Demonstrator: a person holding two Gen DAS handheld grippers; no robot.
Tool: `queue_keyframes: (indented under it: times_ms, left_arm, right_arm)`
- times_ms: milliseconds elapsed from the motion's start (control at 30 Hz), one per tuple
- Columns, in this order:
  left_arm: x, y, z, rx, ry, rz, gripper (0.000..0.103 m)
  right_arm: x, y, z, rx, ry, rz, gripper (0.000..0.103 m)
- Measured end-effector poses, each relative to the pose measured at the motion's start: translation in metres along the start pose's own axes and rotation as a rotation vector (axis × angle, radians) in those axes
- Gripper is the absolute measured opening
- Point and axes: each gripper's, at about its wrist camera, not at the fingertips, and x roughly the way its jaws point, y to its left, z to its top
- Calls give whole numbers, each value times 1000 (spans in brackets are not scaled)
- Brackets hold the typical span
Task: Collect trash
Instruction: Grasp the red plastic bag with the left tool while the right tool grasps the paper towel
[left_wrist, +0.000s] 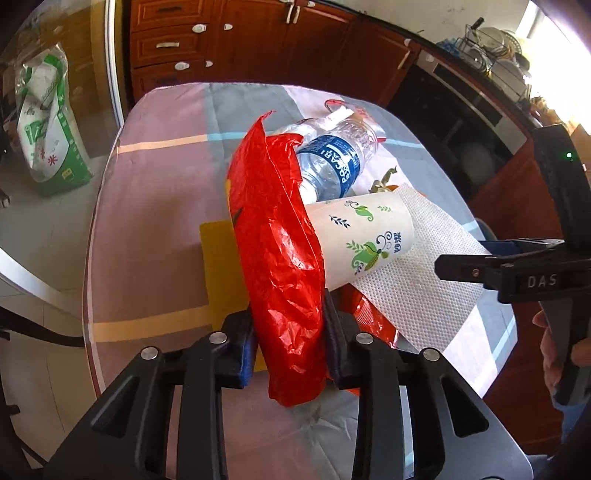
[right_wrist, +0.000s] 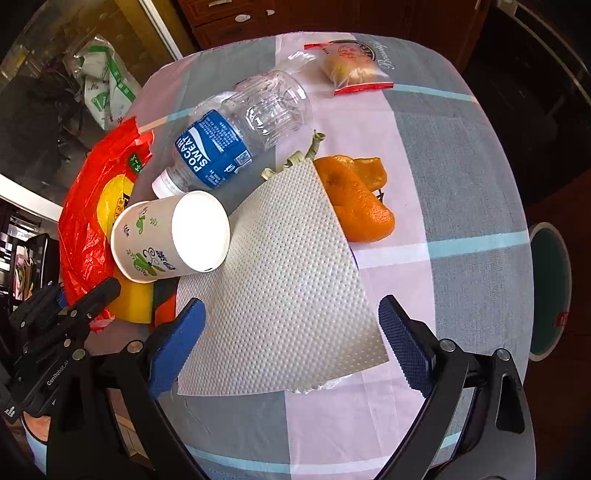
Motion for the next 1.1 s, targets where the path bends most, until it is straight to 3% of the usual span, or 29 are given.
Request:
queue_keyframes:
  times_ms: [200,267,300,333,400,667,767,800,833,1100]
  left_arm:
    - [6,-6,-9,-6,37,-33,31]
    - [5,-10,-11,2,38,-29,31]
    - [5,-11,-11,2,39,-21,31]
    - [4,-12,-12,3,39,-18,31]
    - [3,-13,-14,-1,36,-17,31]
    - [-12,-20,-18,-9,-15,9,27]
    - [-8,-24,-20,4,-3,2,26]
    - [-6,-25,-21,6,4,-3,26]
    - [-3,-25,-23,2,13,-9,26]
    - [6,-24,-24,-22,37,-66,26]
  right_arm:
    - [1,28,-7,-118,-49,-43,91]
    - [-1,37,-10,-175,-94,-72,85]
    - [-2,41,-11,-197,-114,-79,67]
    - [-4,43,-12,-214,-125,-91,41]
    - [-5,40,-12,-207,-116,-67,9]
    - [-10,21,-25,-185,-73,31,5]
    - [-13,15,-27,-165,-81,55,21]
    - [-13,14,-27,-159,-75,71,40]
    - [-14,14,-27,-156,-77,78,53]
    - [-3,35,-22,-193,-75,92,53]
